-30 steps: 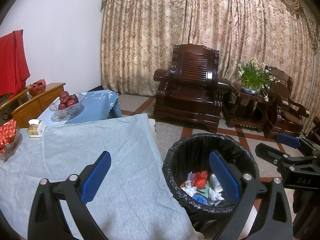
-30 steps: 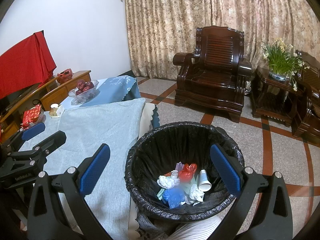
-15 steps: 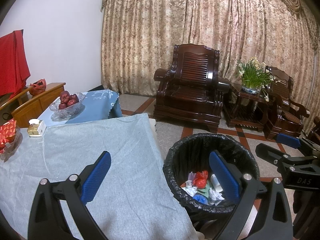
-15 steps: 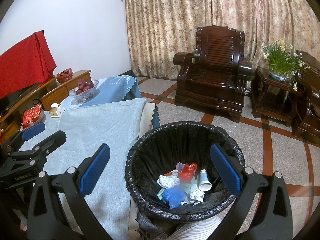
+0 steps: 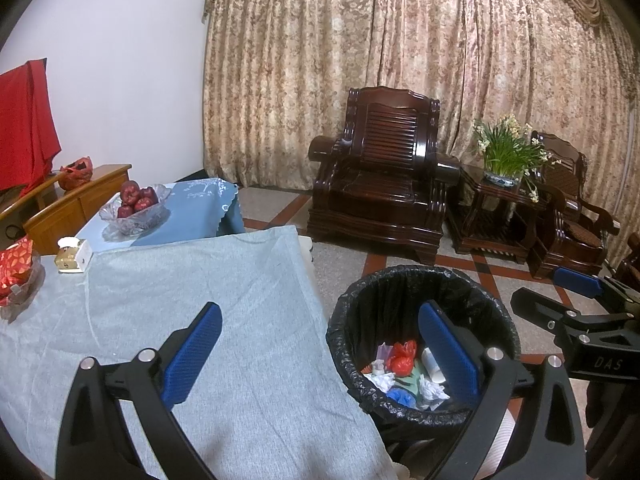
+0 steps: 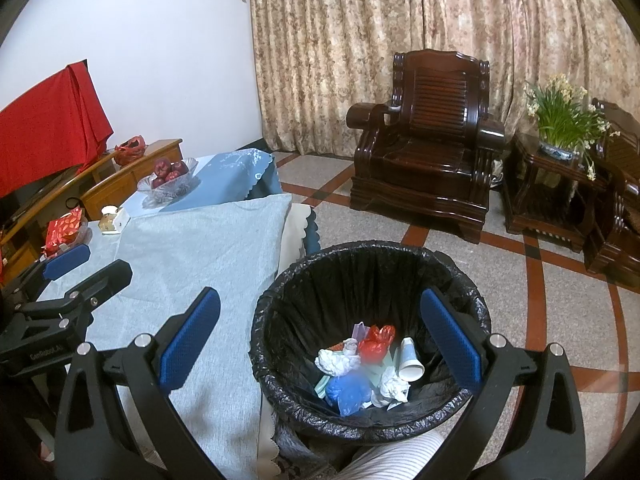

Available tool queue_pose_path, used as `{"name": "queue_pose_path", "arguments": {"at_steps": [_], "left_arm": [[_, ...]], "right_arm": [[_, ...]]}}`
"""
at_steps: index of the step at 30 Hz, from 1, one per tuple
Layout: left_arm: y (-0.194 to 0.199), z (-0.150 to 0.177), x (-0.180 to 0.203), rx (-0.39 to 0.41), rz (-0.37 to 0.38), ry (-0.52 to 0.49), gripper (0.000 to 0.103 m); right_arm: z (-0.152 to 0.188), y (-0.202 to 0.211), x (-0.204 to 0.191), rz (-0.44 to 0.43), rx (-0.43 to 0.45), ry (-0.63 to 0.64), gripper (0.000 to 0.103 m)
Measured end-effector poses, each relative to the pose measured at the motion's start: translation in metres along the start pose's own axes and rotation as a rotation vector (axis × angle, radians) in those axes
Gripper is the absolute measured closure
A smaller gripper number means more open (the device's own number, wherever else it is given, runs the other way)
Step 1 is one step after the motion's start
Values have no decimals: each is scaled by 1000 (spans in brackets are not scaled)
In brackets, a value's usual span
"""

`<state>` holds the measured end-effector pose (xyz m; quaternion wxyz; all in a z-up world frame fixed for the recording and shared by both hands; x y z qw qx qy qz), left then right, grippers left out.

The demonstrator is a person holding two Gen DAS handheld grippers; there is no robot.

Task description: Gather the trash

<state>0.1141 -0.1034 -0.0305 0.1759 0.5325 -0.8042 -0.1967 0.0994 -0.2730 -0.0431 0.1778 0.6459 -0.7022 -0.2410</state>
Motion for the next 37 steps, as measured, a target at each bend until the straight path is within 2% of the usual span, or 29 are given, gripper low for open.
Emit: {"name": "queue_pose_path", "arguments": {"at_steps": [37], "left_arm": [[-1,5,-5,-8,-1,3,6]], "right_arm": [[1,0,-4,1,-8,1,6]]}}
Point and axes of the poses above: each gripper's, at about its wrist camera, not at the fingertips, and y roughly against the way its jaws point, x to its right, z to its underside, the point moved 8 cm from there along -y, roughly the way its jaws point, and after that the axes turned 4 degrees about z, right-handed, at the moved point
